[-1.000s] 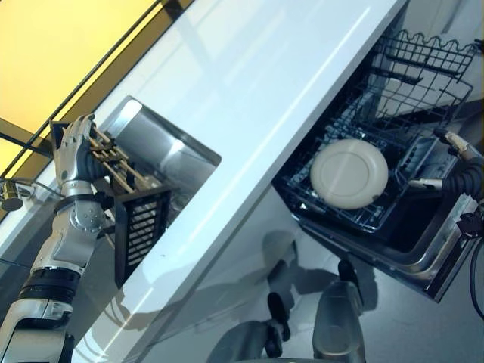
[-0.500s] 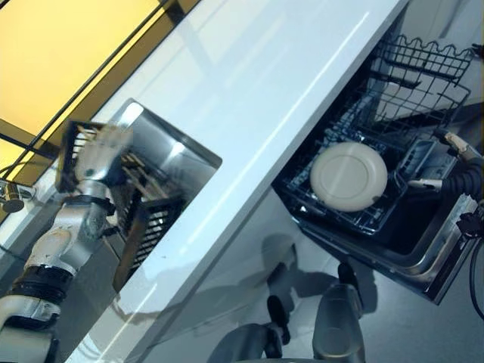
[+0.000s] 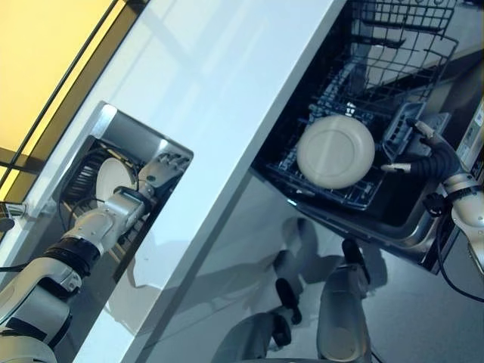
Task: Pick up plates and place into dishwasher.
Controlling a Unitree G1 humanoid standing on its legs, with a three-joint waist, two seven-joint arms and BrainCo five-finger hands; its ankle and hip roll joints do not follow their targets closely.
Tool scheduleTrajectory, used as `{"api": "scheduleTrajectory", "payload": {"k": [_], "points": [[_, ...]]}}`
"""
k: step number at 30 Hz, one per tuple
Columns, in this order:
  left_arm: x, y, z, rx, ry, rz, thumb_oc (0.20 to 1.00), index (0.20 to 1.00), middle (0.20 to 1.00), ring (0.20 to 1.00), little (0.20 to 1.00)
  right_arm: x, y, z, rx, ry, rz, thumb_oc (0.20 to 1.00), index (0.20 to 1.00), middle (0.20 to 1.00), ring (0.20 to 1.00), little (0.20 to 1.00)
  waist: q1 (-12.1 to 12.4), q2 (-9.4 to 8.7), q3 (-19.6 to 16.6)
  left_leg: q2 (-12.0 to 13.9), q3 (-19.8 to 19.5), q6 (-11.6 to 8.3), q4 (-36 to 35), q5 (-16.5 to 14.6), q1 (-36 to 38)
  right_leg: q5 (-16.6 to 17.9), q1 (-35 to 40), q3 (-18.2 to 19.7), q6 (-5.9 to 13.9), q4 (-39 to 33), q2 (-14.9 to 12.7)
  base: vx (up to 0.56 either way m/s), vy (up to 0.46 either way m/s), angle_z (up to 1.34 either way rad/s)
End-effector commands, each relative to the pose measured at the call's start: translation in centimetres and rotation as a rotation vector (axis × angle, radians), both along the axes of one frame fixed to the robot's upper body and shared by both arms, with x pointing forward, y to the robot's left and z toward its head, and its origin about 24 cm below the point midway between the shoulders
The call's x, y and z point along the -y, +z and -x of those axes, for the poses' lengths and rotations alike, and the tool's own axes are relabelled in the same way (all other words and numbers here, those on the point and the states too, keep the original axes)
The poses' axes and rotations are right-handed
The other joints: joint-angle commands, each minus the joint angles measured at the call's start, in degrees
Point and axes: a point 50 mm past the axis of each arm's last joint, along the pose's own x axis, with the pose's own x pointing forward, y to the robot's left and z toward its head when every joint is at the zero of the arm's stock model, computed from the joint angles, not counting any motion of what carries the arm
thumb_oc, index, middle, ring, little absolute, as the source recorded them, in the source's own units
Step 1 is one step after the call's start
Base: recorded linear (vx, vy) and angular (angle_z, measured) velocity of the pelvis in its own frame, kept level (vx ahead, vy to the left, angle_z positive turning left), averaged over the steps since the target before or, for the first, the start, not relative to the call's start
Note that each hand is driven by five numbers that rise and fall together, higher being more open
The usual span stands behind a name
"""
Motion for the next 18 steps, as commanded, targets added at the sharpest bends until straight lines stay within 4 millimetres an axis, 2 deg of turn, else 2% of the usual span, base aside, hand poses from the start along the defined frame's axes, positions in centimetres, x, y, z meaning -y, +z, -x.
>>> {"api": "scheduleTrajectory", "payload": {"k": [1,7,10,11,15,18], "points": [[2.7,0.4,-1.5,0.011,-0.034,0.094,1.000,1.000,1.000,1.000,1.000,-1.1,4.0,0.3,0.171,0.069,0.072,1.000,1.000,1.000,1.000,1.000,-3.97,-2.53,2.39,-2.55,-1.04,0.08,5.89,0.89,-4.05,4.17,4.12,-4.06,-3.45,-7.27,4.02,0.10,-0.003,-0.15],[2.8,-0.5,-1.1,-0.039,-0.030,0.141,1.000,1.000,1.000,1.000,1.000,-0.6,3.8,0.9,0.130,0.072,0.101,1.000,1.000,1.000,1.000,1.000,-4.23,-1.30,1.25,-2.89,-1.39,-0.37,5.62,0.69,-1.29,3.35,7.30,-4.72,-3.90,-7.54,3.31,0.09,-0.004,-0.06],[2.8,-1.6,-0.5,-0.123,-0.025,0.155,1.000,1.000,1.000,1.000,1.000,-0.5,3.7,1.1,0.116,0.072,0.108,1.000,1.000,1.000,1.000,1.000,-4.12,-1.09,0.68,-2.96,-1.80,-0.44,5.50,0.57,-0.30,2.96,8.42,-5.18,-4.18,-7.58,3.17,0.05,-0.008,0.03],[2.5,-2.5,-0.2,-0.190,0.011,0.155,1.000,1.000,1.000,1.000,1.000,-0.4,3.6,1.3,0.108,0.074,0.113,1.000,1.000,1.000,1.000,1.000,-3.97,-0.97,0.22,-3.00,-2.09,-0.47,5.35,0.49,0.28,2.79,9.03,-5.36,-4.32,-7.68,3.16,0.07,0.005,0.00],[-0.4,-5.6,1.1,-0.374,0.248,0.114,1.000,1.000,1.000,1.000,1.000,-0.3,3.5,1.6,0.081,0.074,0.125,1.000,1.000,1.000,1.000,1.000,-3.54,-0.73,-1.24,-3.21,-3.18,-0.47,4.79,0.19,2.33,2.11,11.43,-6.02,-4.63,-8.23,3.10,0.07,0.012,0.03],[-3.9,-6.2,2.1,-0.296,0.492,0.065,1.000,1.000,1.000,1.000,1.000,0.1,3.3,1.9,0.061,0.069,0.127,1.000,1.000,1.000,1.000,1.000,-2.95,-0.92,-2.43,-3.22,-4.04,-0.44,4.55,-0.01,3.48,1.54,12.79,-6.48,-4.75,-8.35,3.09,0.06,-0.003,0.09]]}}
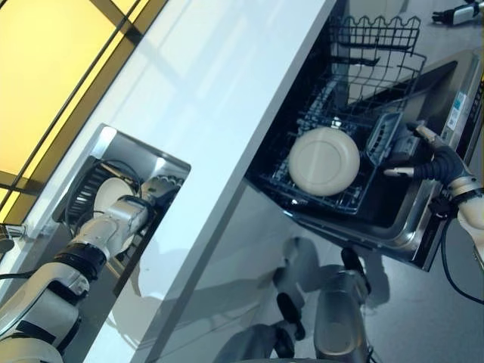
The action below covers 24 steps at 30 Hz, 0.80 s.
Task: Pick up plates and place into dishwasher.
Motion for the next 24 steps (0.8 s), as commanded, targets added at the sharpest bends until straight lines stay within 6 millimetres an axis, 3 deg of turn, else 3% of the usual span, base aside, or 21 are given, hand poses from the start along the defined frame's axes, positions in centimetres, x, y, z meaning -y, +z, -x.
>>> {"api": "scheduleTrajectory", "payload": {"k": [1,4,7,12,19,24], "points": [[-4.4,-2.7,2.1,0.014,0.318,-0.017,1.000,1.000,1.000,1.000,1.000,-0.5,3.0,1.5,0.097,0.052,0.100,1.000,1.000,1.000,1.000,1.000,-0.05,-1.03,-2.74,-3.19,-3.69,-0.81,7.07,-0.41,-4.45,2.33,5.48,-5.18,-4.95,-7.29,3.55,0.04,-0.017,0.11],[-6.4,-1.6,3.1,0.174,0.449,0.151,1.000,1.000,1.000,1.000,1.000,0.4,2.2,2.5,0.073,0.032,0.092,1.000,1.000,1.000,1.000,1.000,1.12,-1.41,-4.12,-3.01,-4.49,-0.69,6.73,-0.42,-3.47,1.60,6.62,-6.36,-5.10,-7.03,3.35,0.05,-0.018,0.12],[-7.9,-1.7,4.9,0.289,0.495,0.189,1.000,1.000,1.000,1.000,1.000,1.4,1.2,3.9,0.048,0.014,0.077,1.000,1.000,1.000,1.000,1.000,2.60,-2.07,-5.71,-3.02,-5.75,-0.38,6.46,-0.29,-2.64,1.12,7.84,-7.33,-5.10,-6.91,3.24,0.06,-0.015,0.22],[-9.0,-1.7,6.9,0.242,0.463,0.143,1.000,1.000,1.000,1.000,1.000,2.0,1.1,5.1,0.023,0.011,0.067,1.000,1.000,1.000,1.000,1.000,4.03,-2.72,-7.67,-2.72,-6.95,-0.16,6.24,-0.60,-1.67,0.56,9.28,-8.41,-5.20,-7.12,3.23,0.04,0.003,0.15],[-8.0,-1.0,6.9,0.096,0.294,0.128,1.000,1.000,1.000,1.000,1.000,1.9,1.4,5.1,0.006,0.021,0.071,1.000,1.000,1.000,1.000,1.000,4.78,-2.41,-8.92,-2.68,-7.93,-0.10,6.14,-1.22,-1.21,0.17,10.24,-9.10,-5.13,-7.74,3.21,0.01,0.035,0.09],[-7.9,0.0,6.8,0.116,0.234,0.155,1.000,1.000,1.000,1.000,1.000,2.1,1.3,5.0,0.001,0.013,0.081,1.000,1.000,1.000,1.000,1.000,5.03,-2.13,-9.22,-2.91,-8.35,0.10,6.02,-1.38,-1.11,0.21,10.39,-9.03,-4.92,-7.93,3.19,0.00,0.038,0.08]]}}
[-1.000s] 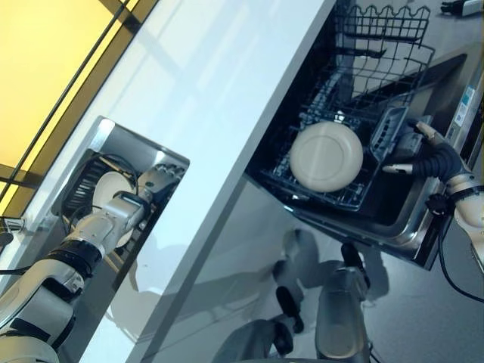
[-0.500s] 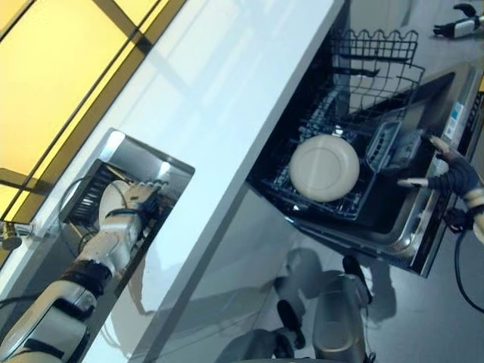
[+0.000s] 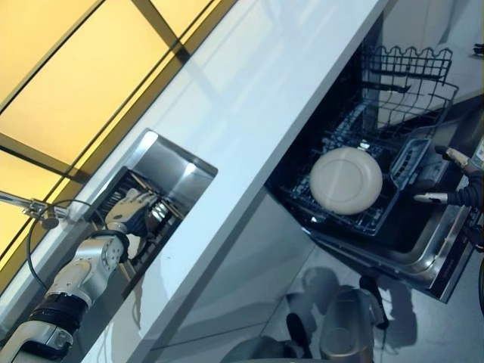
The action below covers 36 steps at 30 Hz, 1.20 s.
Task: Pick up plates and place into dishwasher.
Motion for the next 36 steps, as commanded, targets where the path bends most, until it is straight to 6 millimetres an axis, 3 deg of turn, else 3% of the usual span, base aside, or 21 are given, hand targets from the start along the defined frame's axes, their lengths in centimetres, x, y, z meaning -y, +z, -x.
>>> {"api": "scheduleTrajectory", "payload": {"k": [1,6,12,19,23,29,36], "points": [[-4.4,2.5,1.0,0.014,0.079,-0.108,1.000,1.000,1.000,1.000,1.000,-0.7,2.1,0.1,0.089,0.061,0.050,1.000,1.000,1.000,1.000,1.000,1.93,-4.91,-6.11,-3.35,-1.96,1.03,5.53,-1.20,-4.39,4.66,5.88,-3.87,-3.90,-12.69,4.44,0.00,0.026,0.04],[-5.1,2.3,1.5,0.055,0.150,-0.069,1.000,1.000,1.000,1.000,1.000,-0.2,1.8,0.5,0.085,0.046,0.046,1.000,1.000,1.000,1.000,1.000,2.07,-5.27,-6.26,-3.41,-1.93,1.27,5.59,-1.11,-4.50,4.83,5.74,-3.74,-3.63,-12.54,4.33,0.00,0.000,0.00],[-7.2,0.6,2.8,0.215,0.474,0.075,1.000,1.000,1.000,1.000,1.000,0.2,1.3,1.0,0.071,0.026,0.032,1.000,1.000,1.000,1.000,1.000,2.64,-6.62,-5.67,-3.25,-2.06,1.51,6.88,-0.76,-5.55,4.89,4.70,-3.52,-3.62,-11.14,4.25,0.00,0.000,0.00],[-7.6,-0.9,3.9,0.338,0.655,0.173,1.000,1.000,1.000,1.000,1.000,-0.3,0.8,0.9,0.106,0.016,-0.021,1.000,1.000,1.000,1.000,1.000,3.81,-9.47,-4.68,-2.54,-2.51,1.84,8.05,-0.38,-8.08,5.53,2.42,-3.56,-3.60,-10.29,4.71,-0.08,-0.075,0.05],[-7.0,-2.0,4.4,0.442,0.775,0.353,1.000,1.000,1.000,1.000,1.000,-0.4,0.0,1.1,0.105,0.009,-0.040,1.000,1.000,1.000,1.000,1.000,4.44,-10.42,-4.79,-2.39,-2.77,1.82,8.55,-0.35,-8.40,5.60,2.48,-4.11,-3.56,-10.16,4.66,-0.01,-0.024,0.03],[-4.5,-2.9,4.2,0.426,0.716,0.425,1.000,1.000,1.000,1.000,1.000,-1.3,-1.2,1.2,0.093,0.017,-0.066,1.000,1.000,1.000,1.000,1.000,5.50,-11.72,-4.37,-1.77,-3.05,1.94,9.92,-0.53,-9.03,5.66,2.72,-4.73,-3.60,-9.62,4.64,0.02,-0.047,0.03],[-4.4,-1.3,3.4,0.440,0.570,0.279,1.000,1.000,1.000,1.000,1.000,-1.4,-0.6,0.9,0.115,0.021,-0.069,1.000,1.000,1.000,1.000,1.000,5.51,-12.15,-3.03,-1.51,-2.61,2.02,10.12,-0.56,-10.52,5.91,1.16,-4.69,-3.50,-9.51,4.96,-0.04,-0.012,0.02]]}}
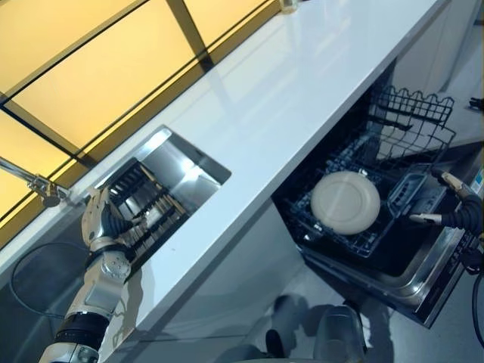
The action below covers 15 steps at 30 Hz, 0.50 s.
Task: Pick up plates and place into dishwasher.
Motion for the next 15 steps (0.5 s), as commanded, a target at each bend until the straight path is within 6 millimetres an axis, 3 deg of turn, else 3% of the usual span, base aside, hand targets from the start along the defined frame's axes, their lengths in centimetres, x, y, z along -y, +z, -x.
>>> {"api": "scheduleTrajectory", "payload": {"k": [1,5,10,15], "points": [[-2.8,-0.1,1.3,-0.133,0.014,-0.174,1.000,1.000,1.000,1.000,1.000,-1.4,2.9,-0.8,0.171,0.061,0.011,1.000,1.000,1.000,1.000,1.000,1.11,-4.51,1.47,-2.67,-0.55,2.98,6.14,0.63,-6.64,7.10,2.78,-3.09,-2.27,-11.98,4.35,0.00,0.000,0.00],[-3.4,0.8,0.9,-0.203,-0.047,-0.345,1.000,1.000,1.000,1.000,1.000,-1.1,3.4,-0.9,0.185,0.062,0.023,1.000,1.000,1.000,1.000,1.000,0.74,-4.13,2.08,-2.82,-0.10,2.88,6.68,0.70,-7.55,7.35,1.83,-3.16,-2.32,-11.64,4.15,-0.02,0.025,-0.01],[-4.3,1.2,0.8,-0.189,-0.009,-0.340,1.000,1.000,1.000,1.000,1.000,-0.7,4.0,-1.2,0.182,0.067,0.041,1.000,1.000,1.000,1.000,1.000,0.23,-3.31,2.47,-3.27,0.16,2.81,6.73,0.69,-7.70,7.30,1.47,-3.04,-2.29,-11.50,3.82,0.00,0.054,-0.01],[-3.7,0.4,0.9,-0.174,-0.002,-0.294,1.000,1.000,1.000,1.000,1.000,-0.9,3.9,-1.3,0.184,0.068,0.045,1.000,1.000,1.000,1.000,1.000,0.44,-3.17,2.65,-3.47,0.20,2.80,7.05,0.91,-8.06,7.28,1.26,-3.28,-2.38,-11.12,3.65,0.00,0.008,0.00]]}}
